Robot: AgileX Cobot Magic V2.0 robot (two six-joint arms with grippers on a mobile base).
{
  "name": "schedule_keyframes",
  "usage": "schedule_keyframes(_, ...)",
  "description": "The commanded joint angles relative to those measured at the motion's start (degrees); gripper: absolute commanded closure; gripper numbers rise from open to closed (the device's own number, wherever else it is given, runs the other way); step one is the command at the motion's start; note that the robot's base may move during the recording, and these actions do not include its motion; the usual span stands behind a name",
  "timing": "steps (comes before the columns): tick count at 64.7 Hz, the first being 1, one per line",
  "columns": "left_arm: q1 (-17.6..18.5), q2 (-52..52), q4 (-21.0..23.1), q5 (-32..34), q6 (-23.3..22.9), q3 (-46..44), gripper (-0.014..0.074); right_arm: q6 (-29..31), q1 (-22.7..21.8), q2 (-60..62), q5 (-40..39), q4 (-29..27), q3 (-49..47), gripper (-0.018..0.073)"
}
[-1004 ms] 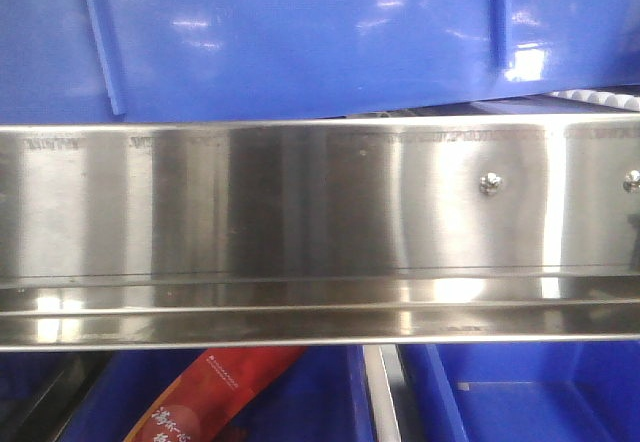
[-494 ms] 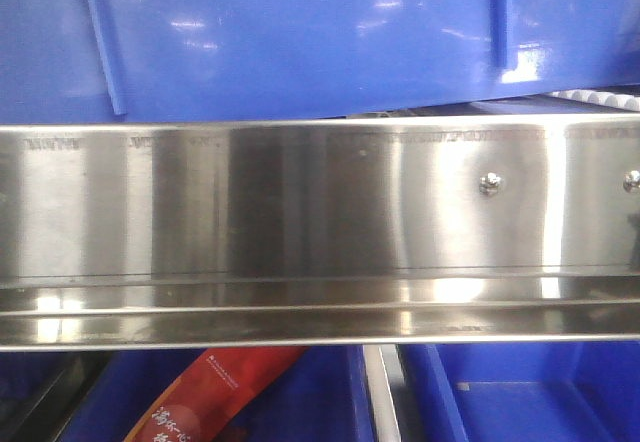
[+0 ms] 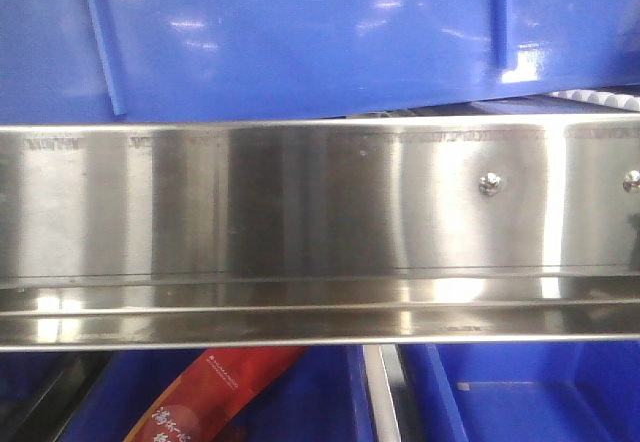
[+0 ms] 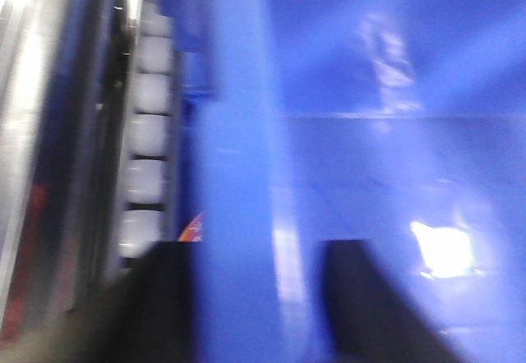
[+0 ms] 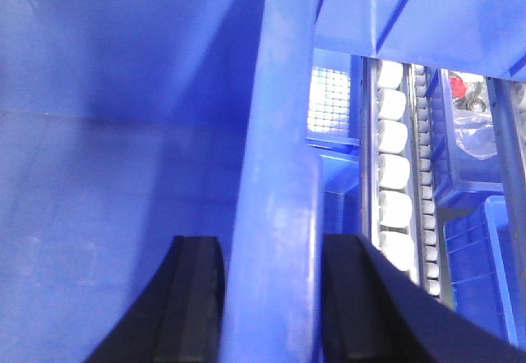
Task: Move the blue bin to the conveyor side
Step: 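Lift the blue bin with both grippers and pull it off the rollers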
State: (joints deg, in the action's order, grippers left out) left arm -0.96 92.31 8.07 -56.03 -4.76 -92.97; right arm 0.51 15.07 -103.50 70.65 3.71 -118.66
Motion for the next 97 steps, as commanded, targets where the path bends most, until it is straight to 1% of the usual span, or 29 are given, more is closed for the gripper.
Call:
schedule_keyframes(1,0.24,-0.01,0.33,0.08,-0.22,-0.14,0.0475,0.53,-0.23,0.17,-0.69,0.30,0.07,0.0649)
schedule_keyframes(7,0.24,-0.01,0.33,0.08,-0.22,-0.14,0.0570,0.53,-0.23,0.17,-0.69,0.30,0.07,0.0649)
schedule_keyframes(12,0.24,-0.01,0.33,0.08,-0.22,-0.14,0.0631,0.53,-0.23,0.17,-0.69,0.30,0.07,0.0649)
schedule_keyframes(17,0.24,-0.01,0.56,0.08,-0.22,-0.14,0.0618,0.53,-0.23,0.17,-0.69,0.30,0.07,0.0649)
schedule_keyframes(45,0.24,-0.01,0.69,-0.17,-0.22,-0.14,0.0619,0.53,-0.23,0.17,-0.69,0.07,0.07,0.0649)
schedule_keyframes(53,0.24,-0.01,0.79,-0.26,-0.32,-0.14,0.0619,0.53,-0.23,0.07,-0.69,-2.69,0.07,0.0649)
schedule_keyframes(56,0.24,-0.01,0.79,-0.26,-0.32,-0.14,0.0619,0.10,-0.23,0.07,-0.69,-2.68,0.07,0.0649)
schedule_keyframes(63,0.24,-0.01,0.79,-0.06,-0.32,-1.08,0.0619,-2.81,-0.23,0.20,-0.69,-0.19,-0.22,0.0648)
schedule_keyframes(68,0.24,-0.01,0.79,-0.19,-0.32,-2.47,0.0619,-3.74,-0.23,0.42,-0.69,1.53,-1.27,0.0648)
schedule_keyframes(85,0.24,-0.21,0.79,-3.41,-0.44,-10.02,0.0619,-4.02,-0.12,3.51,-0.69,1.98,-1.90,0.0648)
schedule_keyframes(97,0.24,-0.36,0.79,-5.79,-0.44,-12.33,0.0619,-5.15,-0.03,6.26,-0.69,3.31,-1.90,0.0648)
